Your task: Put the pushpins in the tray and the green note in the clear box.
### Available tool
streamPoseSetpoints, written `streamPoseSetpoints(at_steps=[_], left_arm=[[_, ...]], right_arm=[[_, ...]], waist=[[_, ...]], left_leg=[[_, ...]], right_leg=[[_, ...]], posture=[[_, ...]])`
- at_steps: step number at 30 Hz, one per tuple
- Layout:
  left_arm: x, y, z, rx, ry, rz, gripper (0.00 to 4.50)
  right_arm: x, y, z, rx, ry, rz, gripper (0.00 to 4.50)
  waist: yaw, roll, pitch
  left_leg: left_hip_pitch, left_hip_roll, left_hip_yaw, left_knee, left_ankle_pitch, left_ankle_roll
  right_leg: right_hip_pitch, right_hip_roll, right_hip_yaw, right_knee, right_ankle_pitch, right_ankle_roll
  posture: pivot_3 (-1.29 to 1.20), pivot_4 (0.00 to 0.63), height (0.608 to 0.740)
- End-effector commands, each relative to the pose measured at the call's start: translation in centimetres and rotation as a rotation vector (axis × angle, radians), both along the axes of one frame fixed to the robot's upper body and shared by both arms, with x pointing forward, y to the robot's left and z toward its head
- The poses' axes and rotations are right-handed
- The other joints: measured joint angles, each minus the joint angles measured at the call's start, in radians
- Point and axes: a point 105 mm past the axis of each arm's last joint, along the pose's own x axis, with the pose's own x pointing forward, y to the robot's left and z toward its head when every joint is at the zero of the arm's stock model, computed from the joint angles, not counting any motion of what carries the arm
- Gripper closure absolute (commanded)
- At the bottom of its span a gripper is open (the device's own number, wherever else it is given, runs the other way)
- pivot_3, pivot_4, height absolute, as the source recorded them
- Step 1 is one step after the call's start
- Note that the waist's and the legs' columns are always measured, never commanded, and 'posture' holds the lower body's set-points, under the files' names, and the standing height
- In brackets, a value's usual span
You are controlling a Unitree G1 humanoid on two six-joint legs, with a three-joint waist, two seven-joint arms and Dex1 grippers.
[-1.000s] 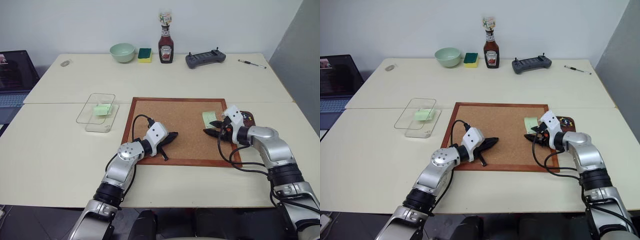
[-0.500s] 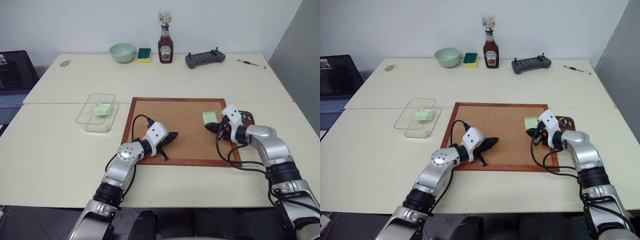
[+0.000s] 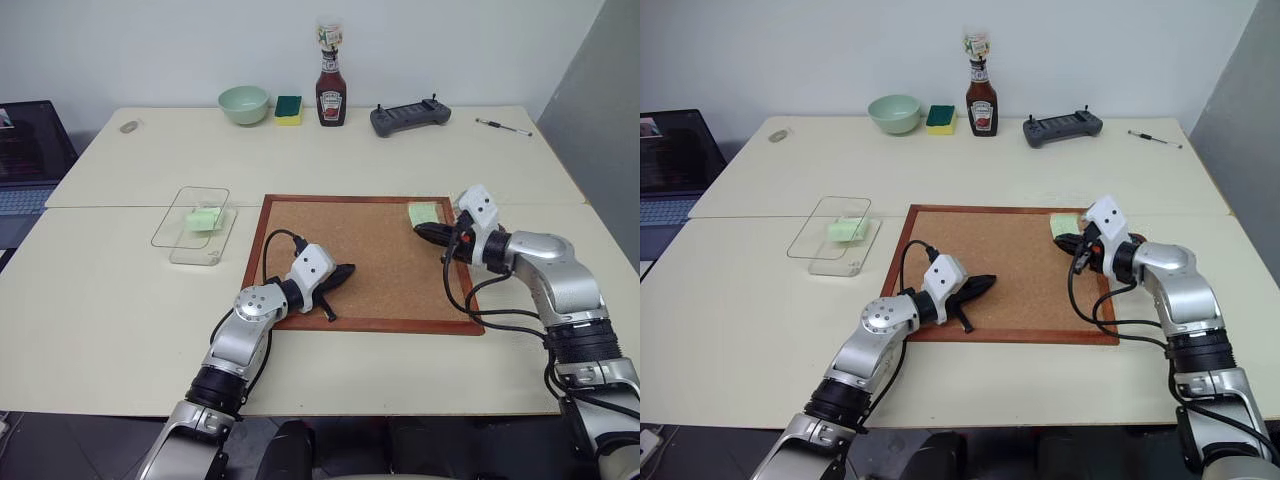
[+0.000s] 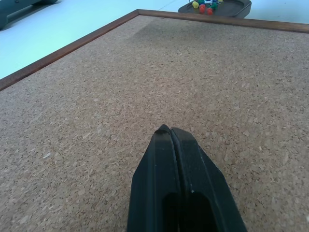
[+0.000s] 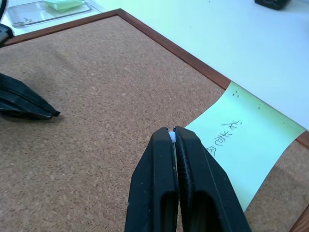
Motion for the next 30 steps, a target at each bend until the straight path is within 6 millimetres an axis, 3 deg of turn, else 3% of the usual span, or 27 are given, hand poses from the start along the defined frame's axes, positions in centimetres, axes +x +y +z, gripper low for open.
streamPoseSetpoints(at_steps=[1,4,9,22,26,30], left_arm=[[-0.3,0.2,-2.1,-0.002,0.114,0.027,4.5],[-0.6,0.0,-0.4,-0.103,0.176,-0.003,4.08],[-0.3,0.2,2.1,-0.153,0.17,0.003,2.99],[0.0,0.4,4.9,-0.219,0.153,0.03,0.75],[0.3,0.5,5.4,-0.116,-0.009,0.016,0.06],[0.7,0.4,6.0,0.068,-0.25,-0.049,0.03]], right_arm=[[-0.7,0.8,1.1,-0.024,-0.051,0.058,4.43],[-1.1,1.4,0.9,-0.057,-0.075,0.089,4.5],[-1.3,2.2,0.6,-0.069,-0.109,0.115,4.5],[-1.5,2.7,0.2,-0.114,-0.163,0.156,4.5],[-1.6,2.8,0.3,-0.108,-0.164,0.162,4.5],[-1.7,2.9,0.5,-0.093,-0.156,0.17,4.5]], waist=[[0.0,0.0,0.0],[0.0,0.0,0.0],[-0.001,-0.002,0.001],[0.0,-0.007,0.005],[0.0,-0.008,0.005],[0.001,-0.008,0.005]], left_leg=[[0.0,0.0,0.0,0.0,0.0,0.0],[0.0,0.0,0.0,0.0,0.0,0.0],[-0.001,0.0,0.0,0.0,0.0,0.0],[-0.002,0.0,-0.001,0.0,0.0,0.0],[-0.002,0.0,-0.001,0.0,0.0,0.0],[-0.002,0.0,-0.001,0.0,0.0,0.0]], right_leg=[[0.0,0.0,0.0,0.0,0.0,0.0],[0.0,0.0,0.0,0.0,0.0,0.0],[-0.001,0.0,0.0,0.001,0.0,0.0],[-0.002,0.0,-0.001,0.0,0.0,0.0],[-0.002,0.0,-0.001,0.0,0.0,0.0],[-0.002,0.0,-0.001,0.0,0.0,0.0]], posture=[[0.0,0.15,0.74],[0.0,0.15,0.74],[0.0,0.15,0.74],[0.0,0.15,0.74],[0.0,0.15,0.74],[0.0,0.15,0.74]])
